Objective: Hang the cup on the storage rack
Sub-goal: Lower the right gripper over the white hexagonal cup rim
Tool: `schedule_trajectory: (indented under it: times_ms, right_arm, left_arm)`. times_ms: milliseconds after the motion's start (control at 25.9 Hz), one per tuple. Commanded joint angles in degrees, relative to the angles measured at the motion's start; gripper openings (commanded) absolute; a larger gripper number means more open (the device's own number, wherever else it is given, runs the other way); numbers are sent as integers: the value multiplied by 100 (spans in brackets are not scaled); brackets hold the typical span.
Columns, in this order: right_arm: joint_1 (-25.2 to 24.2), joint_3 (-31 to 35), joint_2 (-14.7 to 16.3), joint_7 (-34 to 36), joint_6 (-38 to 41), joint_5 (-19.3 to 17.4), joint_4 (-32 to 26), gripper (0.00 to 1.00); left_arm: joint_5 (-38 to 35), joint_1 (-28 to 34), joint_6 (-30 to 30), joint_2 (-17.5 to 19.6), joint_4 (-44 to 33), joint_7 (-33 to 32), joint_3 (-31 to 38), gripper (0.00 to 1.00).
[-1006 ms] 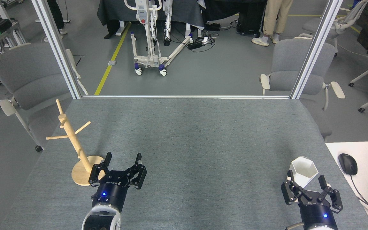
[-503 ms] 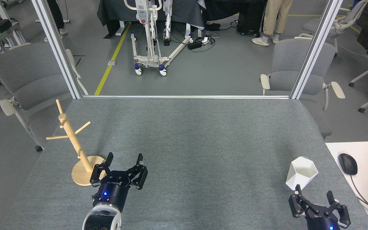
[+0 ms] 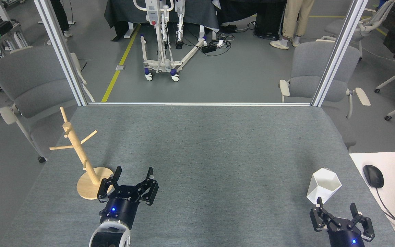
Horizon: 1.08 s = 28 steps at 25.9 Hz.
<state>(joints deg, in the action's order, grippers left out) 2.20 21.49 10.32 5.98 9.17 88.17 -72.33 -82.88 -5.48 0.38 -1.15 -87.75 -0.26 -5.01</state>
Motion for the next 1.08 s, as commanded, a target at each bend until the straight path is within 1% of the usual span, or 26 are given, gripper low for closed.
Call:
schedule_trajectory:
  times_ms: [0, 116, 580, 890, 1044]
  right_arm:
    - [167, -22, 137, 43, 50, 8, 272, 99]
    - [264, -40, 146, 70, 50, 8, 360, 99]
    - [343, -198, 137, 184, 41, 16, 430, 99]
    - [527, -233, 146, 193, 41, 25, 711, 99]
    - [624, -242, 146, 193, 23, 104, 843, 99]
  left_arm:
    - [0, -5, -3, 1, 83, 0, 0, 99]
    - [0, -5, -3, 10, 127, 0, 0, 99]
    - [17, -190, 5, 10, 329, 0, 9, 100]
    - [35, -357, 23, 18, 557, 0, 9, 99]
    - [35, -392, 32, 18, 619, 0, 18, 99]
